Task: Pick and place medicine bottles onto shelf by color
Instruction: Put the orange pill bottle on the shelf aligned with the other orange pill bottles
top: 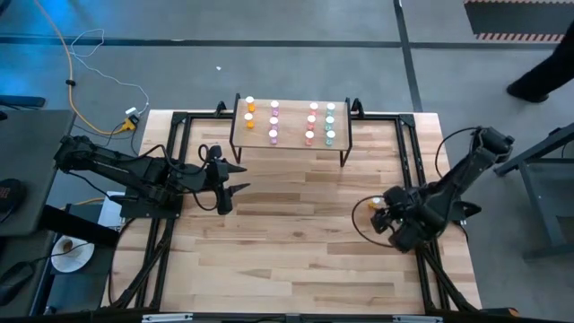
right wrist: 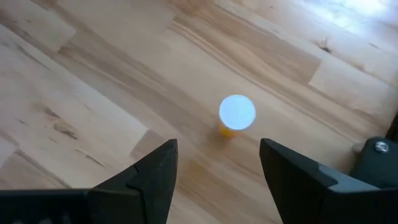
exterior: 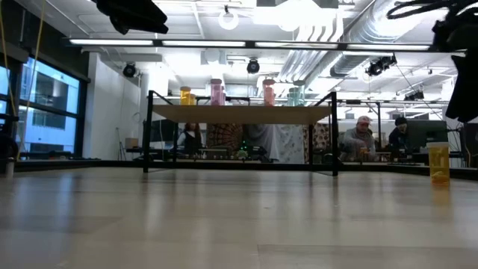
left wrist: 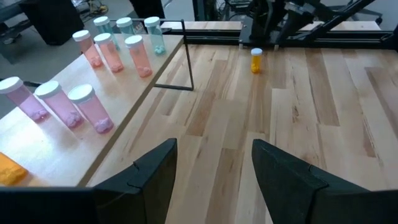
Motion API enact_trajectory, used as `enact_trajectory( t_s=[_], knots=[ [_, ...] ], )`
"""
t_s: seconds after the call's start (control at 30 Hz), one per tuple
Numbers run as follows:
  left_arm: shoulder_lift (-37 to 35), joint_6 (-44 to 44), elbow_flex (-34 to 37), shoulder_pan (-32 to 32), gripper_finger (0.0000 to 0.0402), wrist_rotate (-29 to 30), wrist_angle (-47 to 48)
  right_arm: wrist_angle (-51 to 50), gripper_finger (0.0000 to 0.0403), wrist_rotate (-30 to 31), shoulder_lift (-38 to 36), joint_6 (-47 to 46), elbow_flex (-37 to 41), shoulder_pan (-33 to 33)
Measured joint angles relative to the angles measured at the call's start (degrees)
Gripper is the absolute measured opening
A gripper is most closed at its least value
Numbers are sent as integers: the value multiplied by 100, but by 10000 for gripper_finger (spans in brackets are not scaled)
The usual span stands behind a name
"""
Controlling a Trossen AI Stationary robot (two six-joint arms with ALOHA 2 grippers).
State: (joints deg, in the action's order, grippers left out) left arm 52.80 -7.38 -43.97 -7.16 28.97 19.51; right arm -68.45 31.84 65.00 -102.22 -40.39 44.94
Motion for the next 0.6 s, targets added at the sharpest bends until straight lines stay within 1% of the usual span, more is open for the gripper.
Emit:
enact_trajectory(
  t_s=[0.13,0.23,0.6],
  knots=[
    [0,0,0,2,200,0,0,-9,220,339,297,-642,0,455],
    [0,0,0,1,200,0,0,-26,220,585,559,-1160,1,675],
    [0,2,0,2,200,2,2,-11,220,800,1689,-2622,1,759]
  ],
)
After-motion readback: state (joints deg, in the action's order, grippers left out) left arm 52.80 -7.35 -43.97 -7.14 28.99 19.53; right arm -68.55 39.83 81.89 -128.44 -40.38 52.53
